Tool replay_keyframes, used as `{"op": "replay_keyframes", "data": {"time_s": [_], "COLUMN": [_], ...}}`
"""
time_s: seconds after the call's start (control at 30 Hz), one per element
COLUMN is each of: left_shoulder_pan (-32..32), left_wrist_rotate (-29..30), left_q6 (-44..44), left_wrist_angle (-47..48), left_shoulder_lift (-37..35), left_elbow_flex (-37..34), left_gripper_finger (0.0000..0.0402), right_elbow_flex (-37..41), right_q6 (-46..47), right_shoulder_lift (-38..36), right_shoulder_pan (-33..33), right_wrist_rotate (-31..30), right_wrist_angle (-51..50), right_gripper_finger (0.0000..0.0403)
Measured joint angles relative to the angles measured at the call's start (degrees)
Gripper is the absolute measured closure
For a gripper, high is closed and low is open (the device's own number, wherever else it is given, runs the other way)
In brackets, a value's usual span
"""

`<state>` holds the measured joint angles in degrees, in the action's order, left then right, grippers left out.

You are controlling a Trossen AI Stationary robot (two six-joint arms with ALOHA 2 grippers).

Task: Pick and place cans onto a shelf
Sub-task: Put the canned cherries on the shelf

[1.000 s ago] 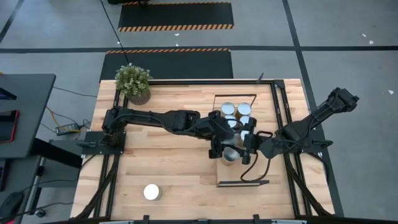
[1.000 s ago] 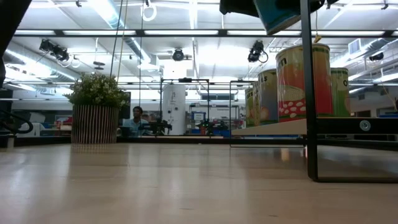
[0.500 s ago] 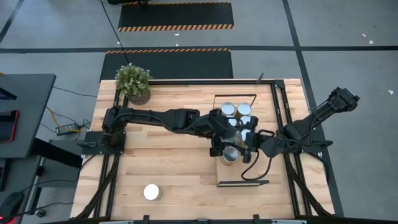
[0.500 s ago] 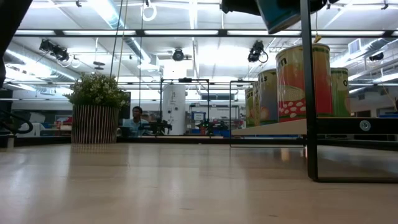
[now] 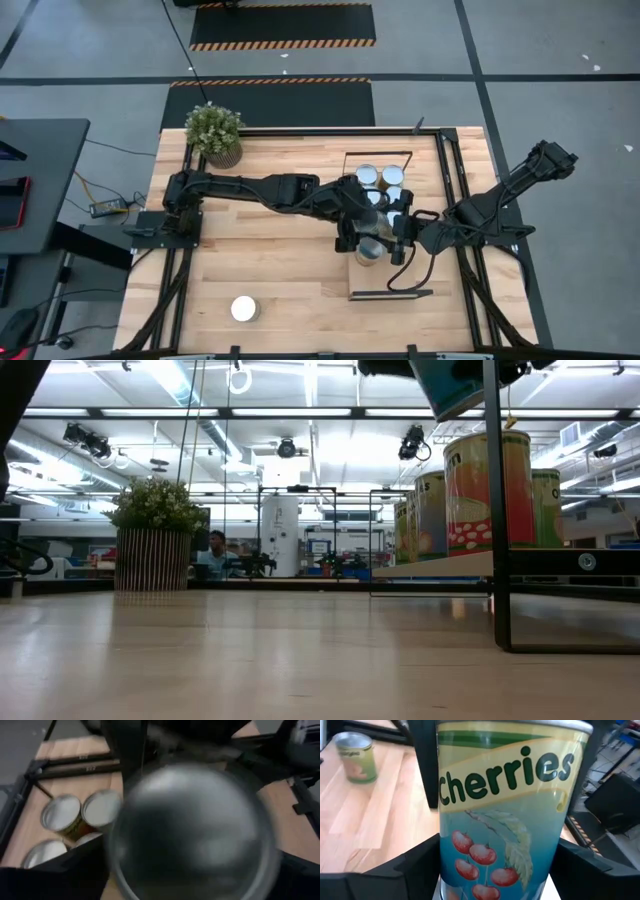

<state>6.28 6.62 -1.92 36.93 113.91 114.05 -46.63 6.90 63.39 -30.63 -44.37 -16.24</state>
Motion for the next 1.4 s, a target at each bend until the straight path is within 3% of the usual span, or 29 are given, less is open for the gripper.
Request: {"op": "replay_keyframes", "data": {"time_s": [0.07,0.37,0.6,0.73,0.97,1.2,1.4], "left_shoulder_pan": [0.54,1.64,1.42,2.62,4.38,4.67,5.69], "left_wrist_rotate": [0.28,3.87,-2.56,-2.55,3.47,3.42,3.01], "left_q6": [-1.61,-4.11,-3.38,-3.01,-2.27,1.24,3.22], "left_wrist_angle": [-0.66,-3.45,2.49,5.05,1.76,-9.49,-15.07], "left_shoulder_lift": [-0.26,-3.99,-8.3,-8.81,-10.61,-18.84,-25.56], "left_elbow_flex": [0.16,0.17,0.16,-1.11,-11.9,-27.02,-36.13], "left_gripper_finger": [0.0011,0.0004,0.0005,0.0005,0.0005,0.0005,0.0005], "right_elbow_flex": [0.02,0.02,-0.02,-0.03,0.17,7.27,13.06], "right_q6": [-0.09,2.18,5.67,7.78,10.26,20.29,30.11], "right_shoulder_lift": [0.09,-0.33,-3.64,-5.85,-7.38,-9.26,-10.4], "right_shoulder_pan": [-0.04,-0.93,-4.19,-7.63,-15.88,-23.51,-25.75], "right_wrist_rotate": [0.41,-0.76,-2.62,-3.7,-5.97,-11.41,-11.55], "right_wrist_angle": [-0.13,-2.98,-7.51,-9.57,-11.57,-10.94,-10.42], "right_gripper_finger": [0.0084,0.0084,0.0084,0.0084,0.0084,0.0084,0.0084]}}
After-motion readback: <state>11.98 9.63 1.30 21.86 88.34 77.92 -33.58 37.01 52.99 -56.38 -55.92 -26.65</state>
